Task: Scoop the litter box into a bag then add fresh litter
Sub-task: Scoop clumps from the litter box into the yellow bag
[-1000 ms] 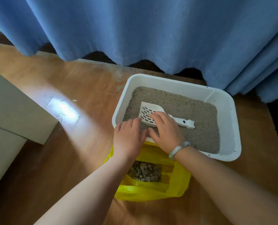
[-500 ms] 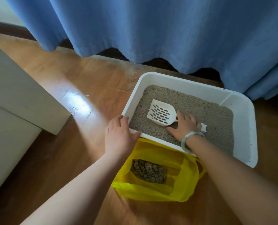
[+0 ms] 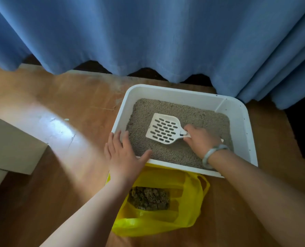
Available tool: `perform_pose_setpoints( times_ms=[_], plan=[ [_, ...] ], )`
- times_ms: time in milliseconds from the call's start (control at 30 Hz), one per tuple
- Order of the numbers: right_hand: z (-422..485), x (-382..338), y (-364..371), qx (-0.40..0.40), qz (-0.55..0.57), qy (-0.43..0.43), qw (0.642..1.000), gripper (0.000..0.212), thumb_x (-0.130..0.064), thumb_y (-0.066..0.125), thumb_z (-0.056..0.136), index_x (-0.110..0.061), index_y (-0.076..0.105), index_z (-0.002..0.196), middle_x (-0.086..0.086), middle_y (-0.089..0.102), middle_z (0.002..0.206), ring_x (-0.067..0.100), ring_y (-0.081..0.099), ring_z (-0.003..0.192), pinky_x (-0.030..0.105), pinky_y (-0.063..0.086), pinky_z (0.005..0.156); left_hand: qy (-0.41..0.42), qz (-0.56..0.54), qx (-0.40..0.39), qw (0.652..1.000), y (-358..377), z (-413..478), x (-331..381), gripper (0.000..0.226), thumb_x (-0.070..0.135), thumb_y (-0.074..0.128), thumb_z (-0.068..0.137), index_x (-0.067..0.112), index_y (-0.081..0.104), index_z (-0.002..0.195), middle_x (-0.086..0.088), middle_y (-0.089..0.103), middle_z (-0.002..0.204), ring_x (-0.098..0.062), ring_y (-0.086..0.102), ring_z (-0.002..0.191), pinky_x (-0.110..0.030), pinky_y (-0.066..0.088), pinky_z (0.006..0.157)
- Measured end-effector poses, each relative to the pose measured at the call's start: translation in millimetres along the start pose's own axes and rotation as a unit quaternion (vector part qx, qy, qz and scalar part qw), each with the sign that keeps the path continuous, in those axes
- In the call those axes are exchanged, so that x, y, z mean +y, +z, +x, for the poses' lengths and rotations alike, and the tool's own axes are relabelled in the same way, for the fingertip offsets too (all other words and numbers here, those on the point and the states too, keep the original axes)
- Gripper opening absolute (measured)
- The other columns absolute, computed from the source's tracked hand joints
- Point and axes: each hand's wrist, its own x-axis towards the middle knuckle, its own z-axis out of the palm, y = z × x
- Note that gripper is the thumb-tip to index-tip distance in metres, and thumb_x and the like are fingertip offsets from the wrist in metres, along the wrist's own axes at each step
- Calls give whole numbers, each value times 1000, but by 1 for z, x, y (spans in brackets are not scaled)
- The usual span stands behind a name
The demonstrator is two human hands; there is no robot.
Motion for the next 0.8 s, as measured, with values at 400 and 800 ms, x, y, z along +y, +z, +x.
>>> perform_pose_setpoints(
  times_ms=[400,800],
  plan=[
    [-22,29,-45,-73,-161,-36,984,11,-23,47,94,-22,57,98,-3,60,82,17,58,74,30,47,66,45,-13,-39,998,-9,6,-19,124,90,34,49,19,13,149,-8,4,159,-23,-3,146,-39,2,118],
    [21,-39,-20,-180,-165,-60,968,26,-24,42,96,-14,62,109,6,63,99,22,60,85,29,37,63,22,-40,-76,996,-13,14,-28,139,90,41,41,16,-2,150,-7,-8,159,-21,-4,146,-36,5,118]
  ],
)
